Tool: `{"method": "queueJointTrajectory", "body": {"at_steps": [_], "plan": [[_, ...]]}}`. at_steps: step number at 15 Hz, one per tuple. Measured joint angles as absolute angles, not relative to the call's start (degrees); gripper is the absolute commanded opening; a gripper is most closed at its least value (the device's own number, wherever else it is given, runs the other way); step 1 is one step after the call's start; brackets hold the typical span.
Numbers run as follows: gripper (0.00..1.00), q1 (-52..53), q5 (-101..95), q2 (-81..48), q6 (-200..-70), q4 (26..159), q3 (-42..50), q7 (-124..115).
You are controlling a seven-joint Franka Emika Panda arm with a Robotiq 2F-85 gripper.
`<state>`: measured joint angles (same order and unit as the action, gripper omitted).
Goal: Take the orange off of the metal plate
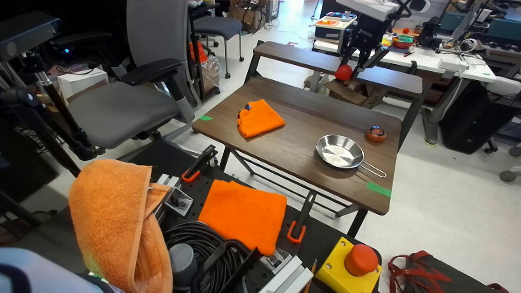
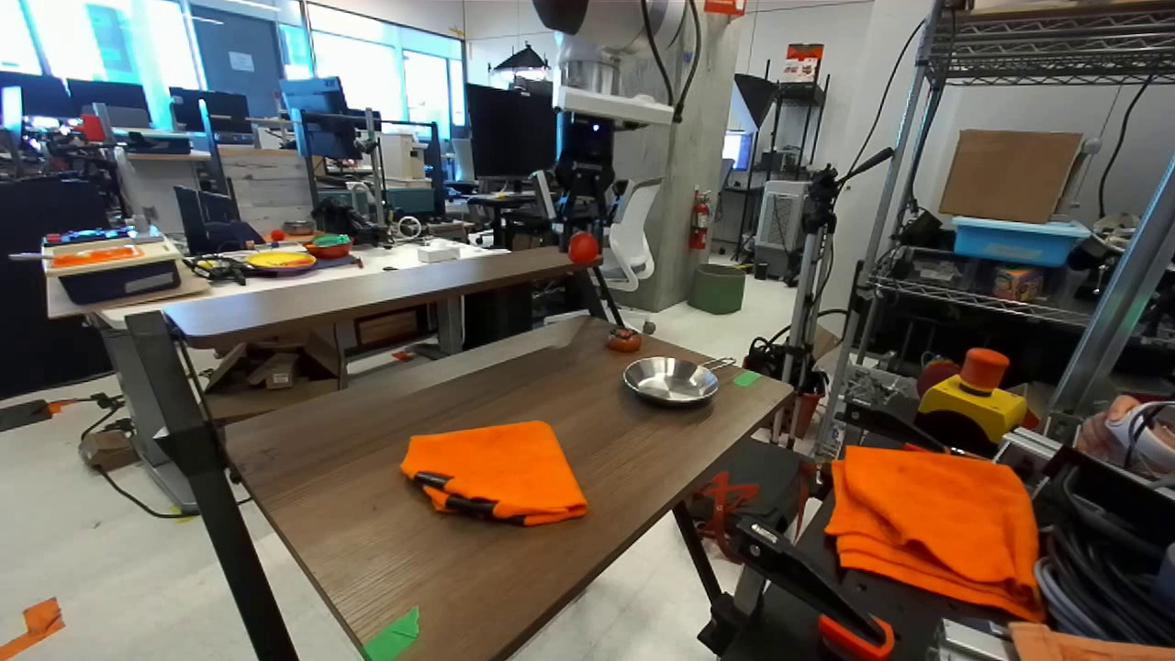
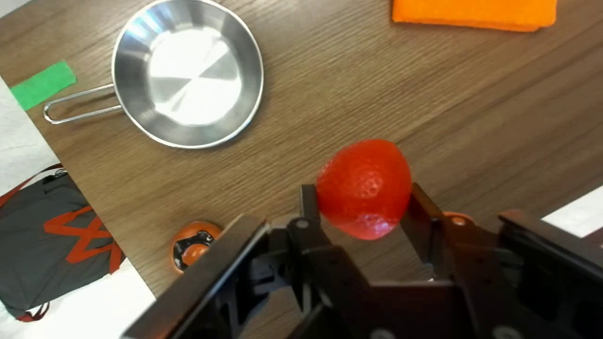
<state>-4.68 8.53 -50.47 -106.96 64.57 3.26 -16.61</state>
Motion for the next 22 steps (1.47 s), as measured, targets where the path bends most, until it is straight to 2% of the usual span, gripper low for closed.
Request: {"method": "queueJointTrajectory", "body": {"at_steps": [12, 21, 22], "plan": [[0.22, -1.82, 8.36, -75.25, -101.0, 37.02, 3.31, -30.57], [0.22, -1.83, 5.32, -83.64, -100.29, 28.35, 4.51, -36.62], [0.72, -1.86, 4.82, -84.35, -100.27, 27.67, 4.68, -37.16]]}}
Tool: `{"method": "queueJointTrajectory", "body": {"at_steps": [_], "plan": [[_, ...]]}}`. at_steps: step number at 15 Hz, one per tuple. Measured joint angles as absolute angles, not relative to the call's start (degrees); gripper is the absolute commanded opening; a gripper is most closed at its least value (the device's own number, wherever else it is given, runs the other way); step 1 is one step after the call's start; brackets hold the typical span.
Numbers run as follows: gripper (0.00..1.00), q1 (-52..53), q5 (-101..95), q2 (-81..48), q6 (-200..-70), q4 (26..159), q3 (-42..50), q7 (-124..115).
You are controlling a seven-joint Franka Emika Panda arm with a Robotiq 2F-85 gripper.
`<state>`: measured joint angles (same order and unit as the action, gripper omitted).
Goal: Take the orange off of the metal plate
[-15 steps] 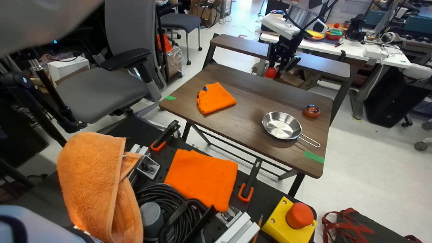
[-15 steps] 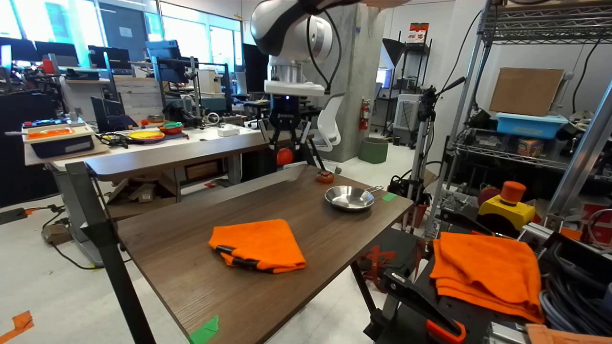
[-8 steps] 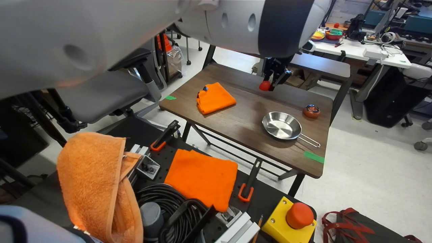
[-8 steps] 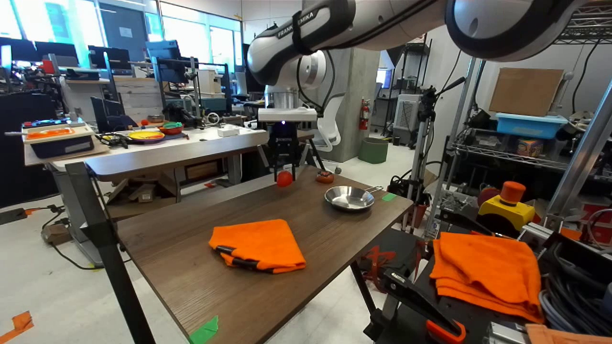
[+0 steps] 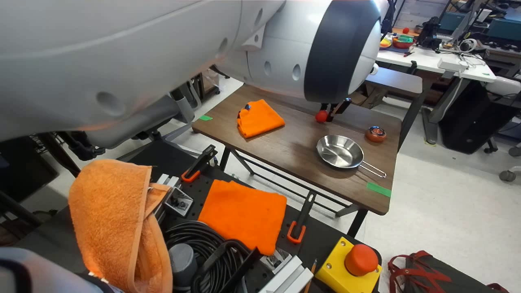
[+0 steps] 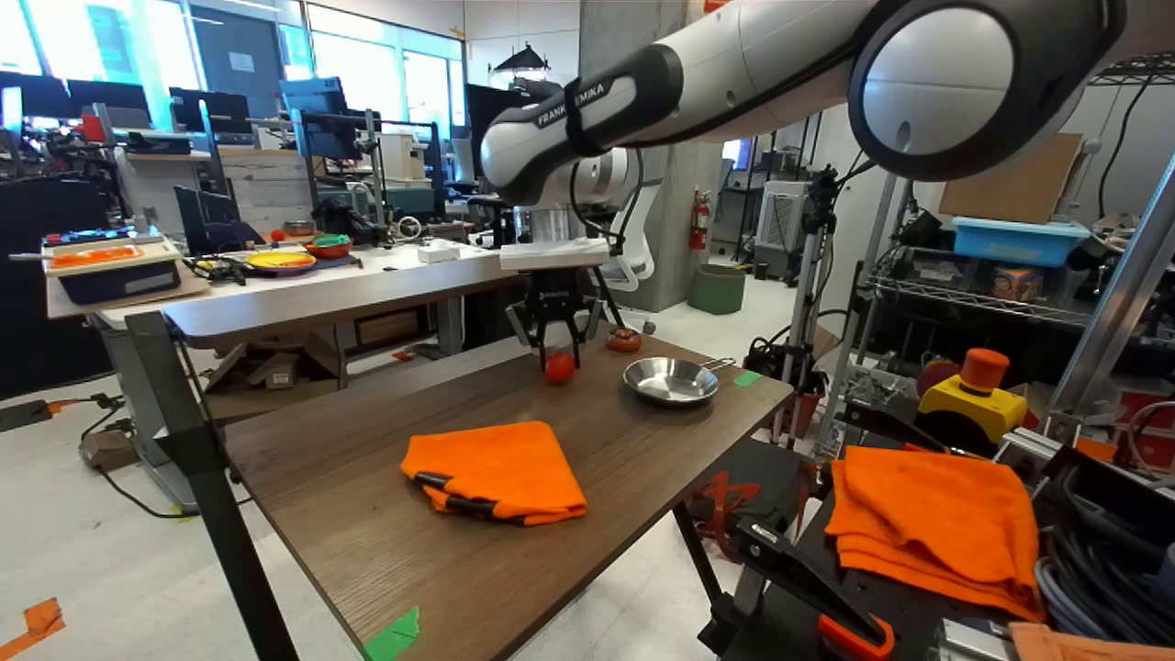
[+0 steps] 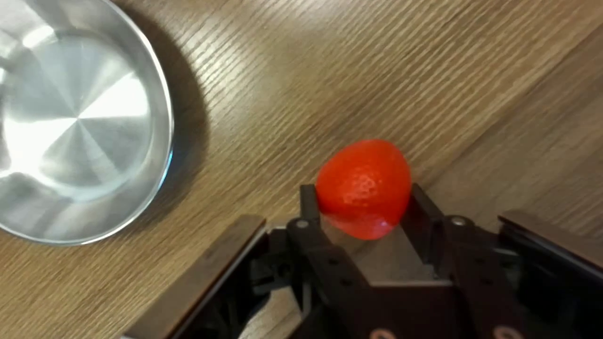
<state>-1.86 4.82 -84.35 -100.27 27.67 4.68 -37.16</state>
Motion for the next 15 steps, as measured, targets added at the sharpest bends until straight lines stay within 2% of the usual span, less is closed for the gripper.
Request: {"method": "queueJointTrajectory", "body": {"at_steps": [1, 5, 15], "plan": [[0.74, -1.88, 4.31, -84.92, -100.24, 27.13, 4.85, -37.72], [1.0, -1.89, 2.7, -85.21, -100.26, 27.11, 5.29, -39.81], [1.0, -0.98, 2.66, -77.61, -96.25, 24.99, 2.69, -28.31]]}}
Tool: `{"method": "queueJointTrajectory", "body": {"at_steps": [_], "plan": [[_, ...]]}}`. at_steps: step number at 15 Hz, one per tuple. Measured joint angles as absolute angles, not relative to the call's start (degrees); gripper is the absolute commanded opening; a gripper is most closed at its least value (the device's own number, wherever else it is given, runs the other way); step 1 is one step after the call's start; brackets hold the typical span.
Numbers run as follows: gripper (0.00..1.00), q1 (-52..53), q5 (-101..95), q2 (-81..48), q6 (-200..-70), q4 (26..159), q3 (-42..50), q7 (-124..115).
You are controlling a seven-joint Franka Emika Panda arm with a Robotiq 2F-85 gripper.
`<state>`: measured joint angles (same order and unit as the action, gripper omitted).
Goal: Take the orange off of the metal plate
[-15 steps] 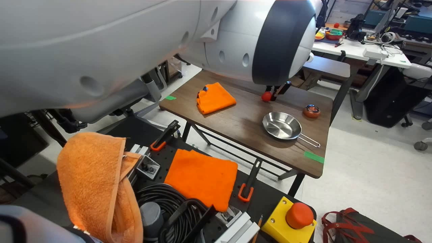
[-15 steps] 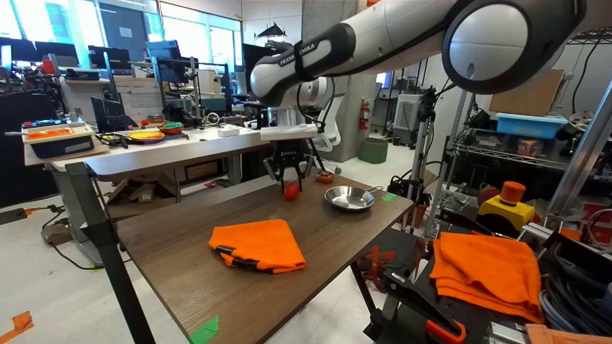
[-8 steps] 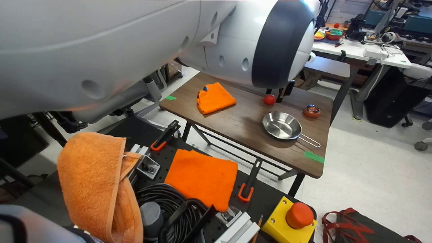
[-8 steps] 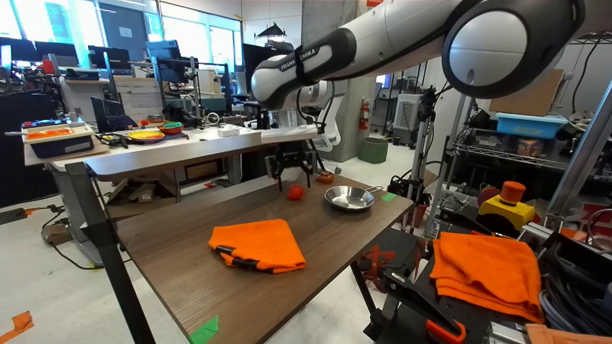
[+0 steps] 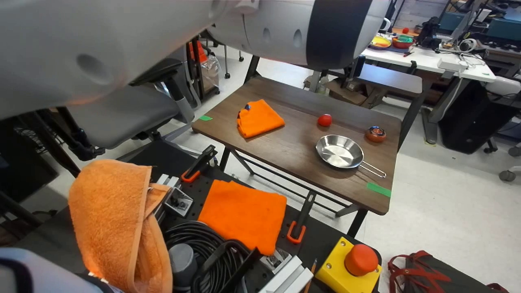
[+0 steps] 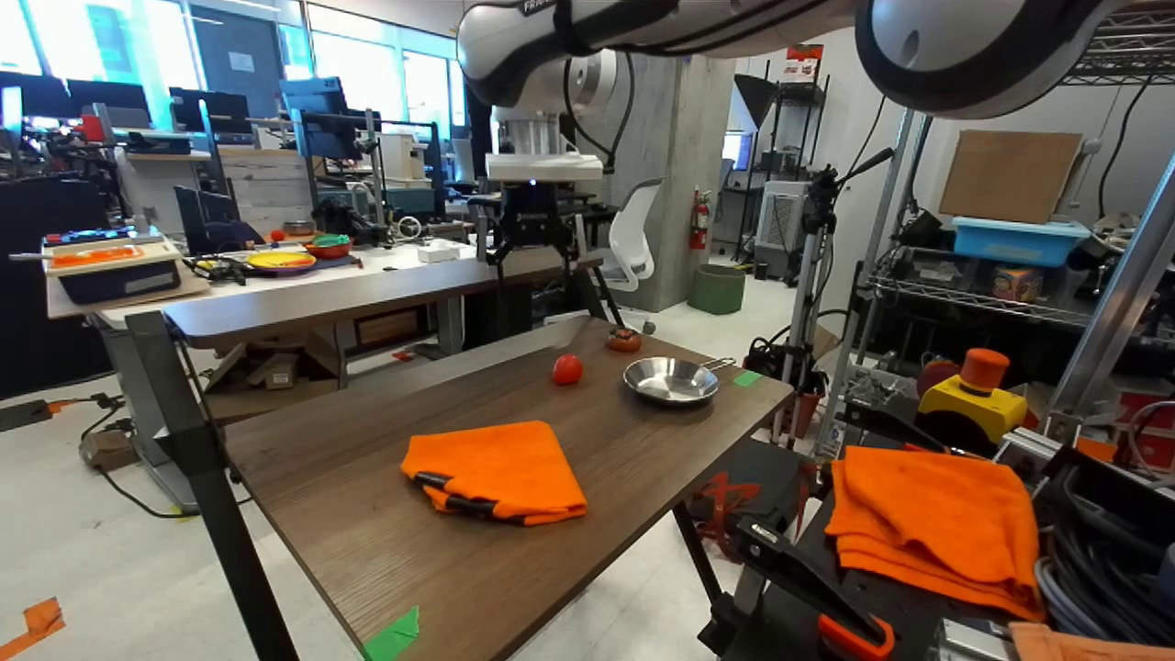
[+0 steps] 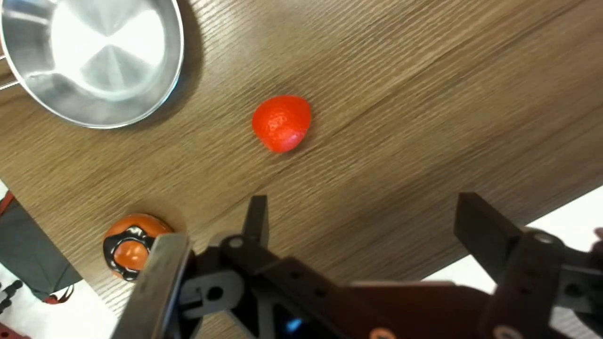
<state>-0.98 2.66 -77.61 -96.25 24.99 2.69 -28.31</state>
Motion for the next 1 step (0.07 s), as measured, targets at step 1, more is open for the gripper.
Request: {"method": "queueJointTrajectory", "body": {"at_steps": [1], "plan": [[1.0, -1.0, 2.66, -77.54, -96.2, 25.02, 2.66, -28.04]]}}
